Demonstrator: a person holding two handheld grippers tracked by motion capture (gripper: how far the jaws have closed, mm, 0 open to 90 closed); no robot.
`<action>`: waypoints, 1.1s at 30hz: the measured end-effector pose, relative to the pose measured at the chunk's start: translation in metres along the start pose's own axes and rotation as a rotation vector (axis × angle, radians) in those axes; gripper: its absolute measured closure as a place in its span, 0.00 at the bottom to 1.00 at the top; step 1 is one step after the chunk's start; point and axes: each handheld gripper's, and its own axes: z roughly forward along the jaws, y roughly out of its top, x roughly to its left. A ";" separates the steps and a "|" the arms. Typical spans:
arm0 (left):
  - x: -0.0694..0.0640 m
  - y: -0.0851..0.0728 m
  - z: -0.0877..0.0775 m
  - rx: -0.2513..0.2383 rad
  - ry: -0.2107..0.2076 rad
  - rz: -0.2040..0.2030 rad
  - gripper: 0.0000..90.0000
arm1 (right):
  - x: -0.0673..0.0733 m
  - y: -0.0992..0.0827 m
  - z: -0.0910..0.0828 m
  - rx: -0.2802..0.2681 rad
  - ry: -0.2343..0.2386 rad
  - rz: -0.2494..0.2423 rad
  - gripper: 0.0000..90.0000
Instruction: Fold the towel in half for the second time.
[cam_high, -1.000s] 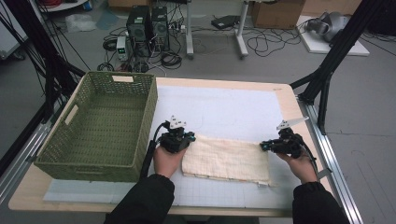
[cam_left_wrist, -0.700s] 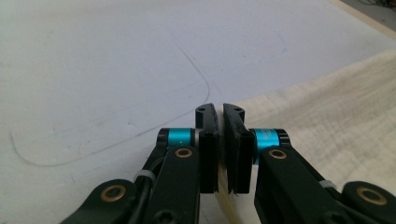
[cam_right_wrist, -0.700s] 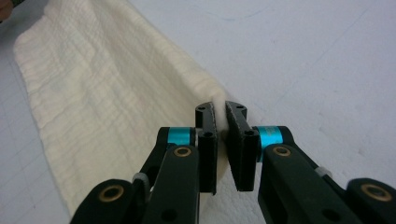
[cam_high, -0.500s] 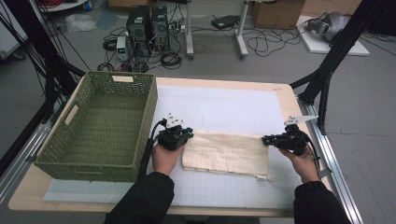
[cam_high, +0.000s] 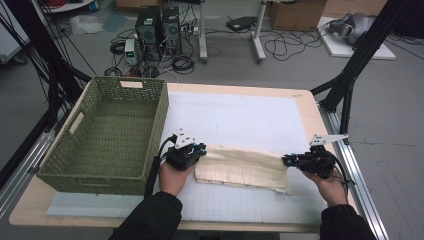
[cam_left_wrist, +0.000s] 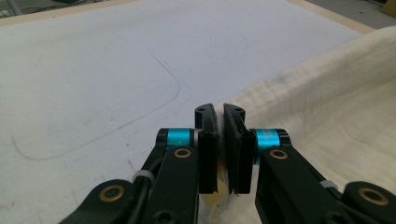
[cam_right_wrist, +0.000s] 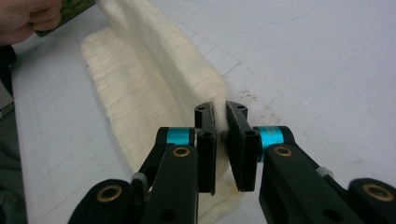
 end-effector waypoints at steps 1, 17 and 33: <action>-0.001 -0.002 -0.001 0.005 -0.004 0.002 0.93 | 0.002 -0.001 0.000 0.003 0.000 -0.009 0.92; -0.021 -0.027 -0.020 0.068 -0.061 0.031 0.88 | 0.021 -0.026 0.002 0.074 0.034 -0.039 0.85; -0.024 -0.028 -0.030 0.115 -0.116 0.037 0.78 | 0.032 -0.018 0.003 0.075 0.114 -0.044 0.61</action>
